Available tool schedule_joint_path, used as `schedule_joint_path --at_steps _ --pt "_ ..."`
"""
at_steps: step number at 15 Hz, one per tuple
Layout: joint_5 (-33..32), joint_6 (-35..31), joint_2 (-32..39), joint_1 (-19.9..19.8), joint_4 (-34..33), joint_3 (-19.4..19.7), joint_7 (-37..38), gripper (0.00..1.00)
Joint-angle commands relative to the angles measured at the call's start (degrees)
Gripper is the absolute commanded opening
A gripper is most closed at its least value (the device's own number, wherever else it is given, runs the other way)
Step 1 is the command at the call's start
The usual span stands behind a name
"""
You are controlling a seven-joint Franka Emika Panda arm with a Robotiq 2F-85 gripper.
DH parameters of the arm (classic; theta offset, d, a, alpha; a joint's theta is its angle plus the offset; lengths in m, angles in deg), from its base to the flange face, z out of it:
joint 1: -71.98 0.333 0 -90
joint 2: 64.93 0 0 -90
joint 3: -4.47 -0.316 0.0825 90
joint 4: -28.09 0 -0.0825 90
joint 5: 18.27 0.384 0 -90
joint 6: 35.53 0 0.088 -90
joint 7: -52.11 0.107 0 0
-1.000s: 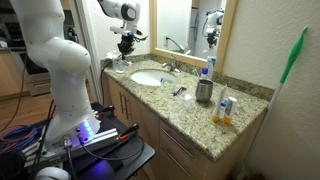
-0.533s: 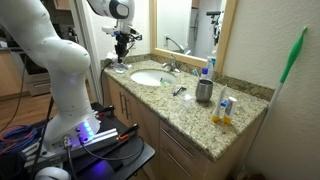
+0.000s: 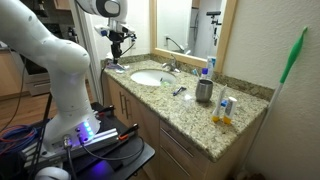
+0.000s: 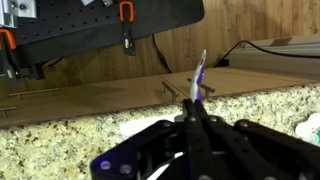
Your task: Move the tube at the left to the right of the sink
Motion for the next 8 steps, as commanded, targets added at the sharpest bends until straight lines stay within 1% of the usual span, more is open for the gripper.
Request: schedule_joint_path --at_steps 1,2,6,7,8 --pt "-1.9 -0.6 2.5 -3.7 -2.0 -1.6 3.5 0.0" --pt "-2.5 -0.6 0.3 -5.5 -0.9 -0.1 4.8 0.0" --pt "-8.3 1.7 -4.8 -15.1 0.1 5.7 6.7 0.0" --pt "-9.0 1.5 -5.1 -17.3 0.1 7.0 7.2 0.0" --pt "-7.9 1.2 -5.0 -18.6 -0.3 8.3 7.8 0.0"
